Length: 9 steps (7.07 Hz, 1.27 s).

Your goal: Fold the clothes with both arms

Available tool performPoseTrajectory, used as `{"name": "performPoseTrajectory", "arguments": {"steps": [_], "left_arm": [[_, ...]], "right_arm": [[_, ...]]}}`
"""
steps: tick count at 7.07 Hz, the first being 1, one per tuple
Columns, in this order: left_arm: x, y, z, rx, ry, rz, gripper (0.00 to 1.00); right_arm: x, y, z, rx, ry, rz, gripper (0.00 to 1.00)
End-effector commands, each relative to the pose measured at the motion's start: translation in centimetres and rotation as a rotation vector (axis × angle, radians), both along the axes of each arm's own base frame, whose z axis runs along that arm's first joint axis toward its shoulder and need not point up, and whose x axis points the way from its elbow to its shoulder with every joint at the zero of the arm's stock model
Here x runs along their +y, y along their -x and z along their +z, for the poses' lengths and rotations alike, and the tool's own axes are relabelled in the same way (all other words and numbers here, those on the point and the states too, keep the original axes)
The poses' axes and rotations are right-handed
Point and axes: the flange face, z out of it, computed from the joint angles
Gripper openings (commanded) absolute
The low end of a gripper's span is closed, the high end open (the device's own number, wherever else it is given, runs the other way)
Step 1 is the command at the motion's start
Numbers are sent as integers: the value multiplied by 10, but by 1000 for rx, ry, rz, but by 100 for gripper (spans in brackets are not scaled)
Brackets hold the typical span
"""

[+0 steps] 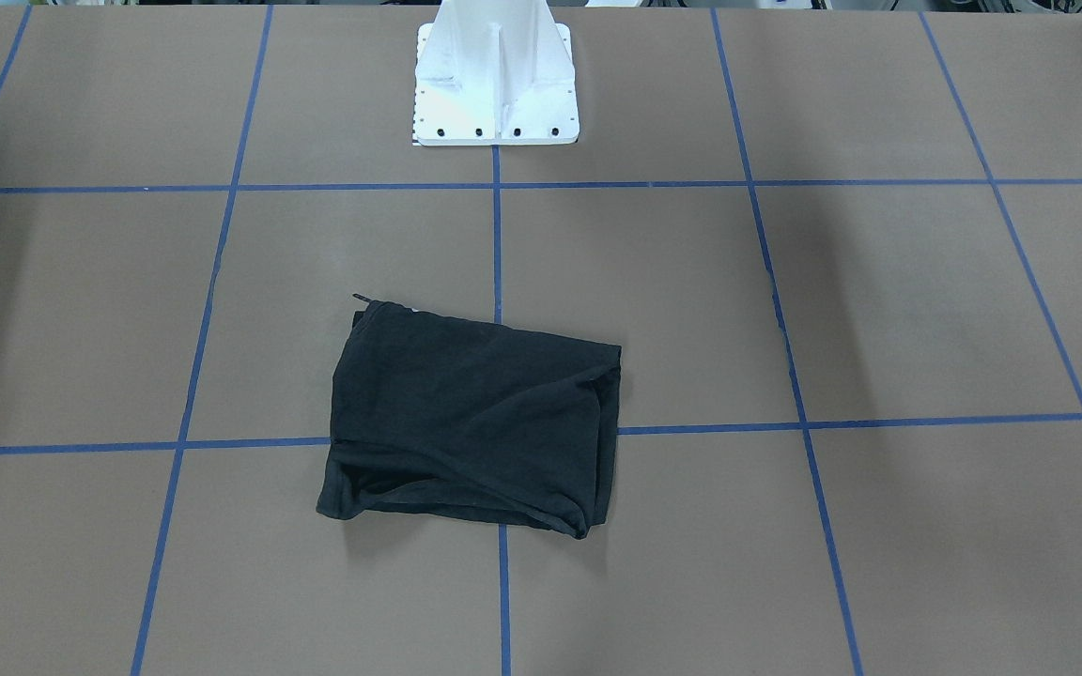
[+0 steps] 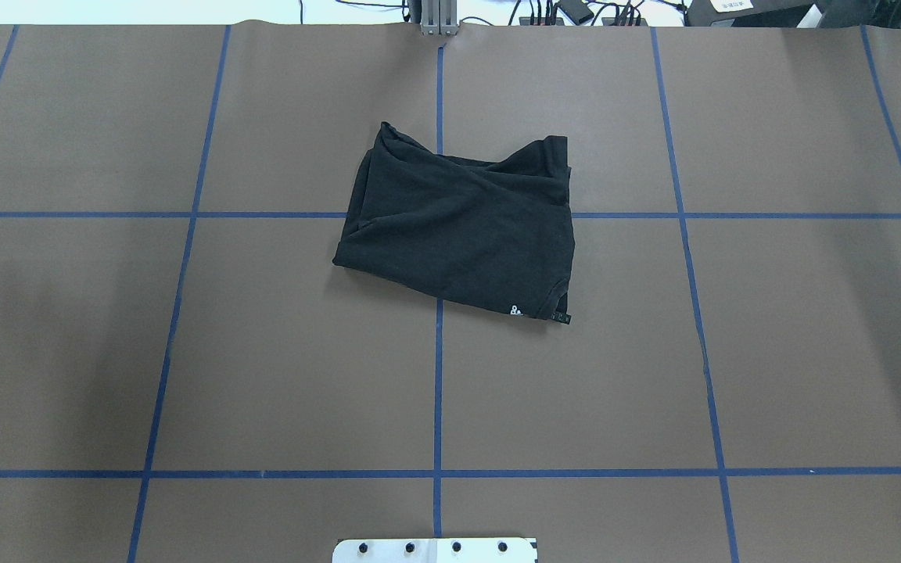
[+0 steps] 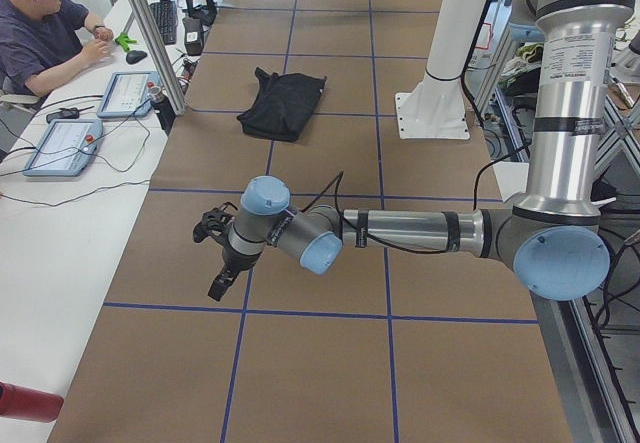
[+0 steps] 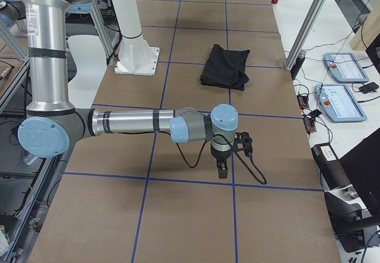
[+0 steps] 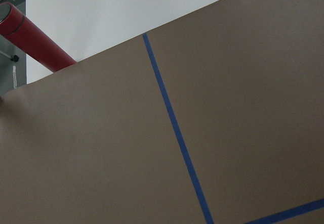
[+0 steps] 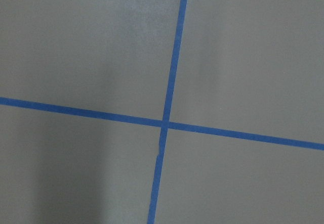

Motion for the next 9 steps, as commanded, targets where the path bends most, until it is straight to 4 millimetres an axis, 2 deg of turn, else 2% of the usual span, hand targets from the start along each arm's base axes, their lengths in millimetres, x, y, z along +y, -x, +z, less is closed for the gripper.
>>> {"name": "performPoseTrajectory", "arguments": {"steps": [1, 2, 3, 4, 6, 7, 9], "left_arm": [[21, 3, -8, 54, 104, 113, 100], [42, 11, 9, 128, 173, 117, 100], [48, 18, 13, 150, 190, 106, 100], [48, 34, 8, 153, 240, 71, 100], [54, 35, -9, 155, 330, 64, 100], [54, 34, -6, 155, 354, 62, 100], [54, 33, -2, 159, 358, 60, 100]], "right_arm": [[11, 3, 3, -64, 30, -1, 100], [13, 5, 4, -85, 39, 0, 100], [14, 6, 3, -114, 45, -3, 100], [16, 7, 6, -120, 77, -1, 100], [19, 7, -6, -133, 112, 1, 100], [21, 8, -13, -133, 129, 1, 100], [30, 7, -4, -130, 149, 1, 100]]}}
